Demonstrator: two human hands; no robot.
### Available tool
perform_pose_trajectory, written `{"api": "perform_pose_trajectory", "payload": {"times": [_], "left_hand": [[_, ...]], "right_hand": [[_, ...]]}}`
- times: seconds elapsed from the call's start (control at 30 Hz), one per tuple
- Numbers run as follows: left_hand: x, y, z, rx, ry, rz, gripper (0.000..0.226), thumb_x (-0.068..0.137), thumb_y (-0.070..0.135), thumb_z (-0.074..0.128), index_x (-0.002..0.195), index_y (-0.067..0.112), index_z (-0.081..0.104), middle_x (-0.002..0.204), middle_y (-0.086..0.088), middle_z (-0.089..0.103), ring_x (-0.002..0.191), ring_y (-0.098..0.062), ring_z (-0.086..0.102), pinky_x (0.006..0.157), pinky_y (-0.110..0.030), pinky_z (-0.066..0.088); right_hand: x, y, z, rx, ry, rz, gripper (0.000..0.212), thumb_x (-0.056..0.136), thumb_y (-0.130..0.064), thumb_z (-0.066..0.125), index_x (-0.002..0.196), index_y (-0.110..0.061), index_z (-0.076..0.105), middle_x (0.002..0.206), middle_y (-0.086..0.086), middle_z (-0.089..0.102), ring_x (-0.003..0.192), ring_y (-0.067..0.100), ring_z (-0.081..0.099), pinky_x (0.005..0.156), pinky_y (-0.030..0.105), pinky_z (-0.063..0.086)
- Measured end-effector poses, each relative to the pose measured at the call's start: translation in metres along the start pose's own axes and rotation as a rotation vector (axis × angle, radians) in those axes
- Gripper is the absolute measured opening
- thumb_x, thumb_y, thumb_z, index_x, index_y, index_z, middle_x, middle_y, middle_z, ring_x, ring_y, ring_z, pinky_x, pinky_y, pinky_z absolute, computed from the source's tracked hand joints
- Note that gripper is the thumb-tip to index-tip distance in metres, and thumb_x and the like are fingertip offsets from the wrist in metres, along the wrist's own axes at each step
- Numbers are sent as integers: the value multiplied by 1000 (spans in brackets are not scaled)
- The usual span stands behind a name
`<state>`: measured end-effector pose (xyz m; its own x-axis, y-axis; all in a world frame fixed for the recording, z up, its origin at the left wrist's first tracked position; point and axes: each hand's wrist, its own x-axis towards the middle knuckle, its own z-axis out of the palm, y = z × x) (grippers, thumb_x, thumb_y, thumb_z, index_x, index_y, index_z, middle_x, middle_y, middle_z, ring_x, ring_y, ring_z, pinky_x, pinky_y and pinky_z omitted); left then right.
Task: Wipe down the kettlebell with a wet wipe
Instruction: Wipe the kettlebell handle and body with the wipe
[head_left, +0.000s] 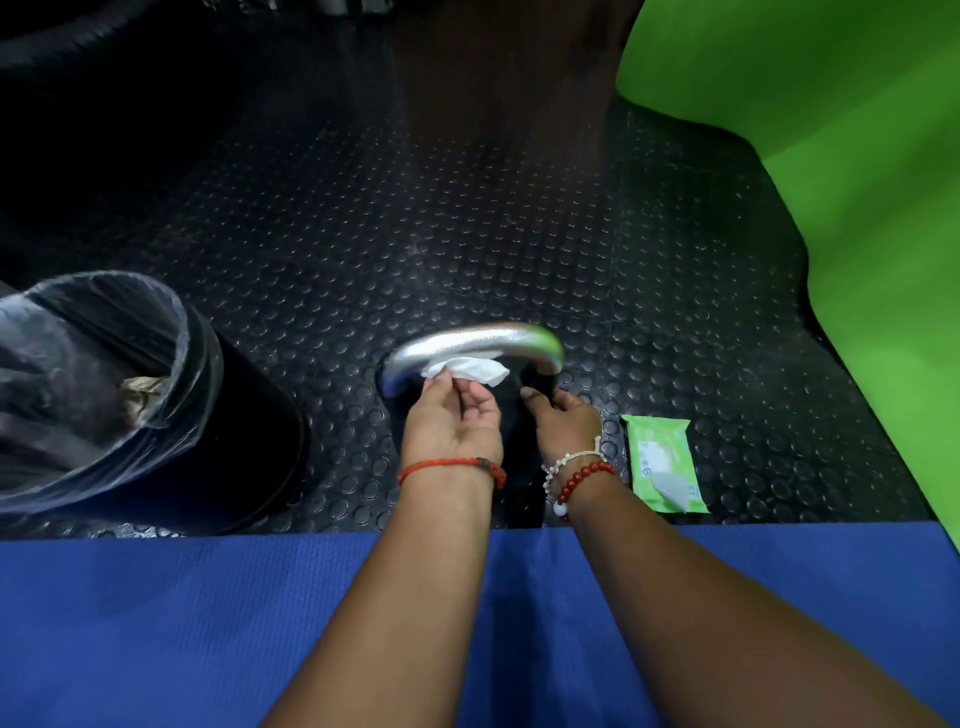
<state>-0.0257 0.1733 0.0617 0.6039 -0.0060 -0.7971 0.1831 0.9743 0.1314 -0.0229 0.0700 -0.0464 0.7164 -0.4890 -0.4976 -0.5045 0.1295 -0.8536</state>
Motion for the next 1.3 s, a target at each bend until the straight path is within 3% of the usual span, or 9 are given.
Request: {"api": "perform_pose_trajectory", "payload": {"times": [0.1,0.2,0.43,0.63,0.97,1.13,1.3], "left_hand": [[-1,2,-2,-31,-13,-82,5,93,7,53,94,11,56,78,0,54,65,-8,51,61,-18,44],[1,3,2,-43,-8,-97,9,94,5,50,88,8,55,78,-2,54,65,-10,50,62,-18,44],[2,3,2,-53,-61,-132,10,96,1,44,93,4,53,85,-8,54,69,-13,48,66,-22,45],[-1,1,0,-75,-87,-139,11,95,-1,45,92,1,54,87,-9,53,74,-15,49,66,-23,47],[4,3,1,-82,-61,-134,12,94,-2,44,90,3,54,84,-7,52,70,-13,47,65,-21,44],[4,-1,-1,47,-54,-110,13,95,4,46,95,10,57,85,-5,56,73,-14,52,71,-26,46],[2,0,5,50,-49,-21,18,96,-2,42,90,4,58,89,-8,59,79,-16,57,69,-25,50]], "right_hand": [[0,0,-1,-3,6,-12,18,80,-23,72,93,-10,71,80,6,71,71,18,66,67,26,53],[0,-2,0,-7,9,-10,18,80,-23,72,93,-10,71,81,7,71,73,20,67,72,30,56],[-3,-2,0,0,10,-18,20,81,-23,71,95,-8,71,78,4,70,66,15,65,63,23,49],[-3,-1,-1,-13,8,-28,14,81,-23,70,91,-12,70,77,3,70,69,16,66,68,27,54],[-4,-4,-3,-50,-5,-41,16,82,-26,70,93,-13,70,74,-3,67,68,13,65,64,22,49],[-5,-2,-3,-47,3,-38,8,80,-28,71,82,-20,68,74,0,69,73,19,67,73,32,56],[-7,-4,-3,-21,-13,-28,8,82,-26,70,85,-18,68,75,-1,69,74,19,68,73,29,55]]}}
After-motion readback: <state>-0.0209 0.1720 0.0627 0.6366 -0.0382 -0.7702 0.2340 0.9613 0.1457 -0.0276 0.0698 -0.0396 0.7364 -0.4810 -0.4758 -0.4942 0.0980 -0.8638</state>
